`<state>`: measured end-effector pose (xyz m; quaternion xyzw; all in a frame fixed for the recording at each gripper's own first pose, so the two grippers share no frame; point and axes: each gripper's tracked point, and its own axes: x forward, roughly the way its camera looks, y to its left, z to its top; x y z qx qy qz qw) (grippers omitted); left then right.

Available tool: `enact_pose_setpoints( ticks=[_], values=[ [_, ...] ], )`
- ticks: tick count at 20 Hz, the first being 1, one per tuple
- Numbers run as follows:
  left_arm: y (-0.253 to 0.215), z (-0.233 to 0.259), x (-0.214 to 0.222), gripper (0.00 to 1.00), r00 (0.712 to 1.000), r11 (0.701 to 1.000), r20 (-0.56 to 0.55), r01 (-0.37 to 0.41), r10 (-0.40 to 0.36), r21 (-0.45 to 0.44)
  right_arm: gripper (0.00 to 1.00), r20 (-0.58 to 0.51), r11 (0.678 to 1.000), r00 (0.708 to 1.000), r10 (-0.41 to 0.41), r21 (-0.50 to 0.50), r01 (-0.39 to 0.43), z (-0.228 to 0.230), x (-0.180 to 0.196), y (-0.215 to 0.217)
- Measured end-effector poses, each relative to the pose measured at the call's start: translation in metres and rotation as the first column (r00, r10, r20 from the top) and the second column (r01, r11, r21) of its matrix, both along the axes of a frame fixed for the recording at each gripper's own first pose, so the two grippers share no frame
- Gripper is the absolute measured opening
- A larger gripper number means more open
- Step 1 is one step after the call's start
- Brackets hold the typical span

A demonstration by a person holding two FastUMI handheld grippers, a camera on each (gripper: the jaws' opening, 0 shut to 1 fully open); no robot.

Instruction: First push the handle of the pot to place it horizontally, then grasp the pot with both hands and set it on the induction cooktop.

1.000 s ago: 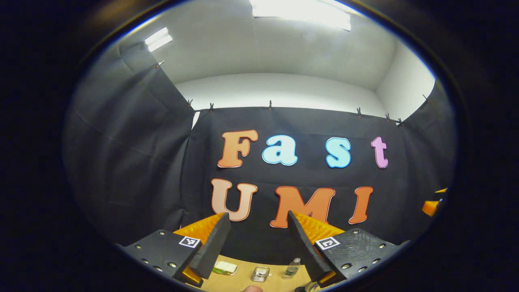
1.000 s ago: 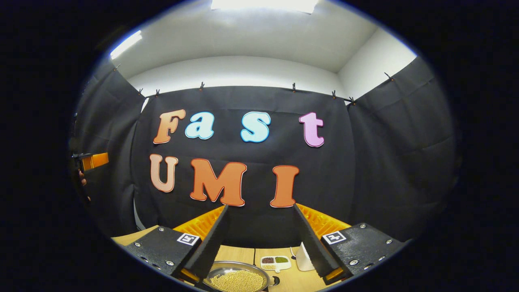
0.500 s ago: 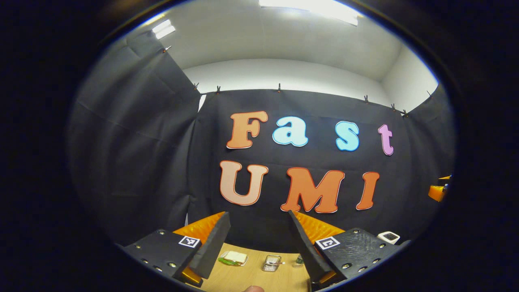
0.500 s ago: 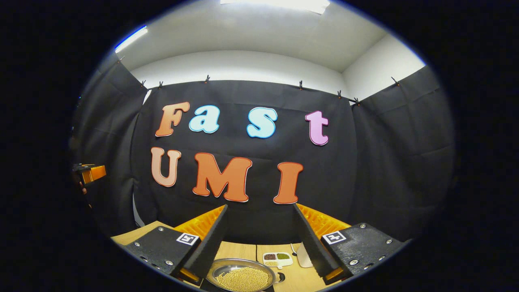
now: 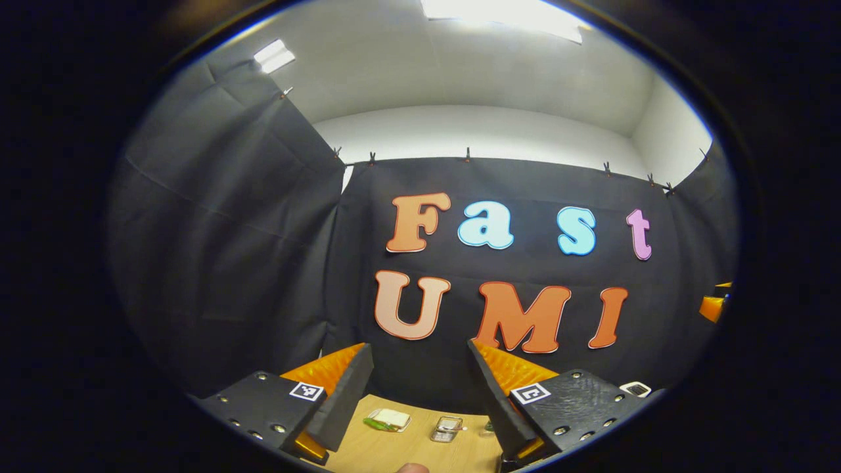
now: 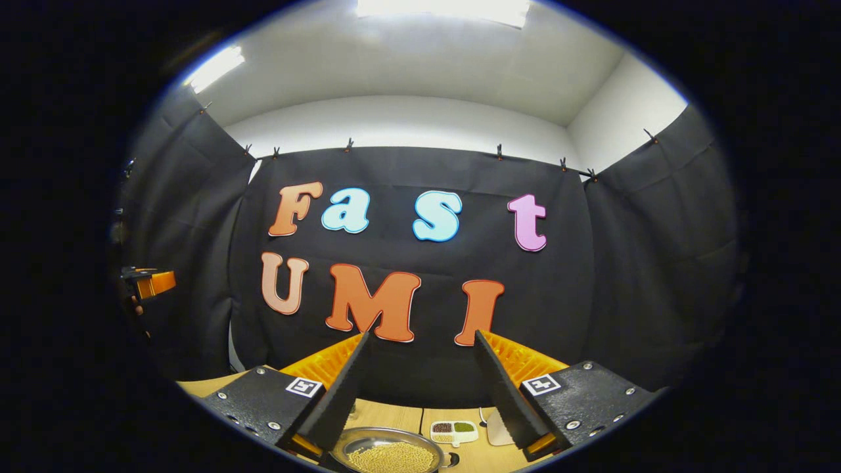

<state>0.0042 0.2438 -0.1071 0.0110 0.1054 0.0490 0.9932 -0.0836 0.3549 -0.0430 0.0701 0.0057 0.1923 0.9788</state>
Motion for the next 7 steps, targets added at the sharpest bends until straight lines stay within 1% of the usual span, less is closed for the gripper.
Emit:
enact_pose_setpoints(
  ticks=[1, 5, 6, 7],
  values=[
    [-0.006, 0.002, -0.003, 0.85, 1.000, 1.000, 0.000, -0.004, 0.004, 0.003, 0.95, 0.003, 1.000, 1.000, 0.009, 0.003, -0.009, 0.002, 0.003, -0.004],
    [-0.026, 0.002, -0.010, 0.85, 1.000, 1.000, -0.016, -0.018, 0.018, 0.005, 0.95, 0.033, 0.999, 0.999, 0.032, 0.007, -0.032, 0.007, 0.010, -0.022],
    [-0.028, 0.001, -0.010, 0.88, 1.000, 1.000, -0.017, -0.022, 0.023, 0.020, 0.95, 0.037, 0.999, 0.999, 0.034, 0.006, -0.034, 0.007, 0.012, -0.025],
    [-0.029, 0.003, -0.012, 0.88, 0.999, 0.999, -0.015, -0.028, 0.029, 0.028, 0.95, 0.032, 0.999, 0.999, 0.034, 0.003, -0.034, 0.006, 0.014, -0.027]
  ],
)
